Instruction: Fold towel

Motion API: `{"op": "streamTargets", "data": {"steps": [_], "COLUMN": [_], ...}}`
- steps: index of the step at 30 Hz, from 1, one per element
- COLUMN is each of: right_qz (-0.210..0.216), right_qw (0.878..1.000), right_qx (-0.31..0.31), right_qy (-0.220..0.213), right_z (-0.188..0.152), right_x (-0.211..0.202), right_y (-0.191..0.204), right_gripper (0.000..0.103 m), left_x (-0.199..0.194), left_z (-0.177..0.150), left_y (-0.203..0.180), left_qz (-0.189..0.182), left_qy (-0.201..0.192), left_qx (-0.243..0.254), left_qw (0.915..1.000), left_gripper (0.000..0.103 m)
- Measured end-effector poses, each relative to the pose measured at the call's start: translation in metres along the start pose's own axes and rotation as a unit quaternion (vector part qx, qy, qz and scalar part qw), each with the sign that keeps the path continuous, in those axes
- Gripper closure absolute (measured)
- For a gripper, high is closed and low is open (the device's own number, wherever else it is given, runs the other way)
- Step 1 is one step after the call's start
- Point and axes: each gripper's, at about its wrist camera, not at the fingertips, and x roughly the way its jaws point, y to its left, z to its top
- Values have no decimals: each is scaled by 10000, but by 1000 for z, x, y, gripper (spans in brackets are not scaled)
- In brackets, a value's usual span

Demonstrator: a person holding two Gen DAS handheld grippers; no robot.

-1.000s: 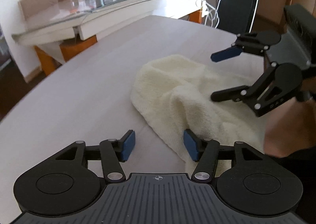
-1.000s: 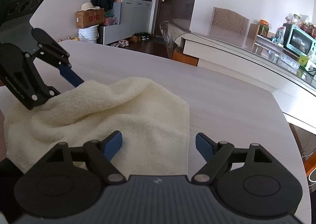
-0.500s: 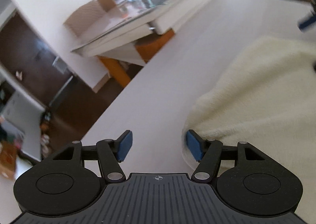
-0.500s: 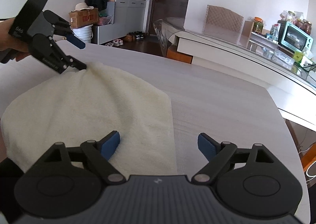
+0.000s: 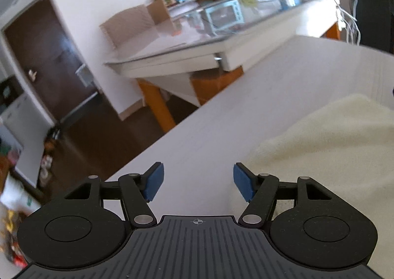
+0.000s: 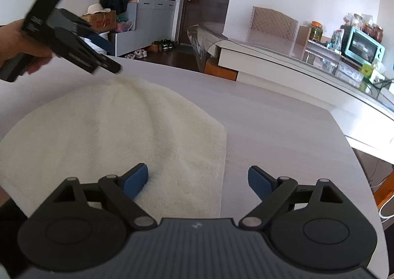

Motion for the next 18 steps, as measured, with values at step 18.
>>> {"op": "streamTargets", "data": {"steps": [18], "right_qz": [-33], "right_qw": [10000], "right_qx": [6], "right_qy": [33], "right_z": [-1], "right_x": [-3], "right_y": [0], "right_gripper": [12], "left_x": [8], "left_z": [-37], "left_y": [14], "left_qz": [546], "left_qy": [717], "left_qx": [328], "left_qw": [9954], "left_gripper": [38]}}
